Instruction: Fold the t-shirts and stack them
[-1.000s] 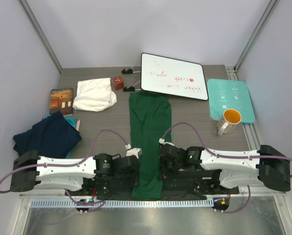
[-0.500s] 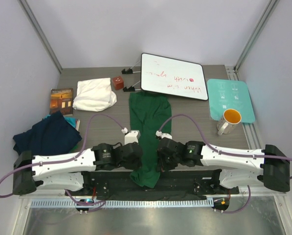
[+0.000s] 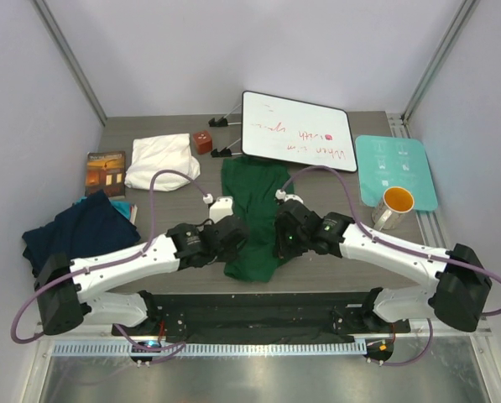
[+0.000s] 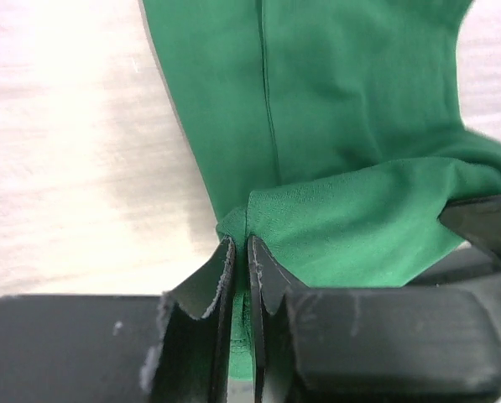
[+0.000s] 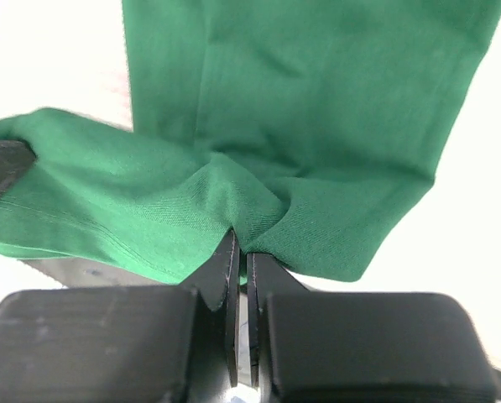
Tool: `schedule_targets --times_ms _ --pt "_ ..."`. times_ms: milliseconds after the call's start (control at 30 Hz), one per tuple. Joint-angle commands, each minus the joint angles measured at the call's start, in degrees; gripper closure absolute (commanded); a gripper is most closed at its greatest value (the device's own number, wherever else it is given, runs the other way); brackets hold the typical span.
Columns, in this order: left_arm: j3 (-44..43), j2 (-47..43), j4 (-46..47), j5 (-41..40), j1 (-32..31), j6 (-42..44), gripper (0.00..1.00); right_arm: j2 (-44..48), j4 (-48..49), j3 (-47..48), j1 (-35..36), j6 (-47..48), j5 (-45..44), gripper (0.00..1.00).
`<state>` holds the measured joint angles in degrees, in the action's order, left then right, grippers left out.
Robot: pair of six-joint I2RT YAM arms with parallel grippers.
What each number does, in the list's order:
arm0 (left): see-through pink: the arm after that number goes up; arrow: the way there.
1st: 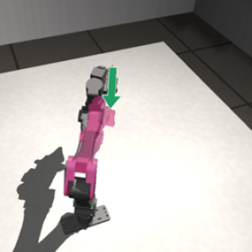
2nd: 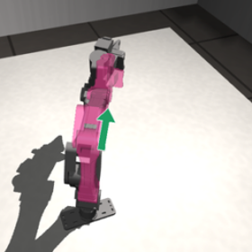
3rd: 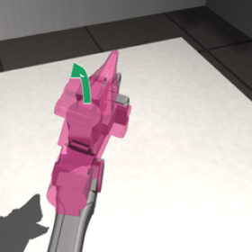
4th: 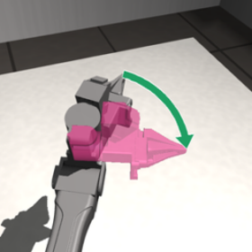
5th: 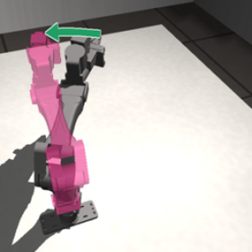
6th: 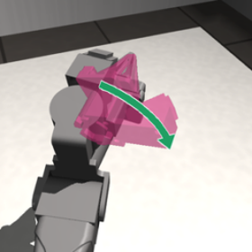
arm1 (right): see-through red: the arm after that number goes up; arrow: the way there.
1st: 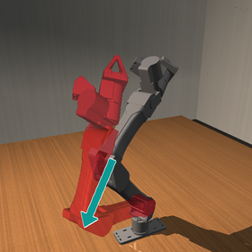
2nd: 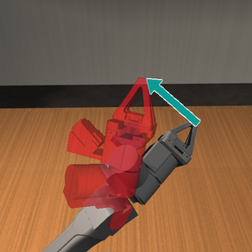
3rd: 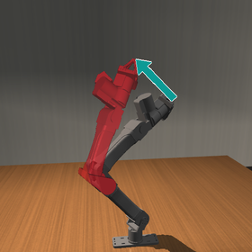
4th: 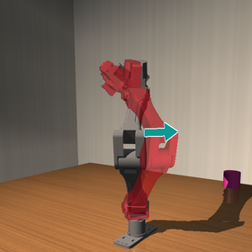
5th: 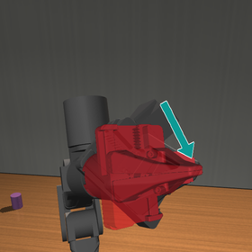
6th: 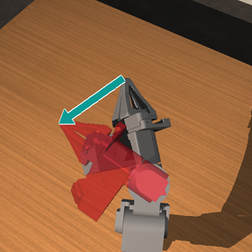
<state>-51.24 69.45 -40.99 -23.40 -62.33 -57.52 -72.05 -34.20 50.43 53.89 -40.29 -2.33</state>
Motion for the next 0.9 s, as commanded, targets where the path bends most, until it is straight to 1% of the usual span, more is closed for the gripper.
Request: schedule_targets --times_ms 0,233,533,633,867 --pt "-6.0 3.7 1.6 -3.8 2.8 6.4 0.89 -3.2 0.6 4.8 -1.0 4.5 -1.9 0.94" --pt "-11.9 11.0 3.4 -3.8 6.1 12.2 0.90 -7.9 1.8 9.7 -1.8 6.6 -2.4 0.94" --pt "-14.8 15.3 4.5 -4.3 10.3 14.7 0.91 -12.8 2.4 13.3 -4.2 9.2 -4.3 0.94" --pt "-16.0 16.2 5.4 -4.5 11.9 16.7 0.91 -13.6 3.3 14.0 -5.2 9.6 -5.1 0.94" --pt "-21.5 21.3 6.1 -3.5 14.9 20.8 0.91 -17.6 4.2 16.3 -7.0 10.6 -5.6 0.94"
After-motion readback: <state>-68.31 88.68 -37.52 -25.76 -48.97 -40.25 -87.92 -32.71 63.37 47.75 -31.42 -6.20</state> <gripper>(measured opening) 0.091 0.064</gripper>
